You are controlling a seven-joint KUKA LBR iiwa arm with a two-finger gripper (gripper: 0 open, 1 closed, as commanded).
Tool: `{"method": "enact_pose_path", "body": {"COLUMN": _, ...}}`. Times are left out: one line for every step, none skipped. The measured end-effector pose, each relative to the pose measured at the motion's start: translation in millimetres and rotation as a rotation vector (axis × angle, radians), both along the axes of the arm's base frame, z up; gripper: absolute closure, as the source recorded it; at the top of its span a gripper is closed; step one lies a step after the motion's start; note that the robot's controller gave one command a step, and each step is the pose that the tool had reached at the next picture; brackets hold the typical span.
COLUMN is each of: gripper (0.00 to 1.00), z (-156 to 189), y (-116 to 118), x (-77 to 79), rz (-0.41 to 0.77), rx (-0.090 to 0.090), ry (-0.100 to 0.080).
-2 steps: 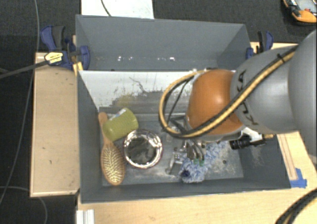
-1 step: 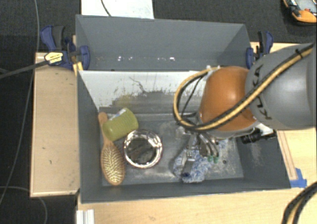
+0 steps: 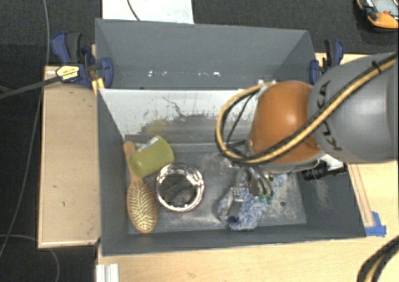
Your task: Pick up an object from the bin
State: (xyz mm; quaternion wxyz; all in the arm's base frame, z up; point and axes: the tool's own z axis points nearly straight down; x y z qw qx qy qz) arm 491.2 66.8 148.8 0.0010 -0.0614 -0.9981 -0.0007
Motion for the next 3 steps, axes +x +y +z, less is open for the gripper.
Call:
{"method": "enact_pose_path", "body": {"gripper": 0.0, "z": 108, "y": -9, "x": -4.6, "rz": 0.005, "rx": 0.0, "ry": 0.002}}
{"method": "enact_pose_path", "body": {"gripper": 0.0, "z": 23, "y": -21, "x": 3.8, "rz": -0.01, "rx": 0.001, "ry": -0.002}}
{"method": "enact_pose_path", "body": {"gripper": 0.0, "z": 19, "y": -16, "x": -4.0, "rz": -0.075, "rx": 0.002, "ry": -0.006}}
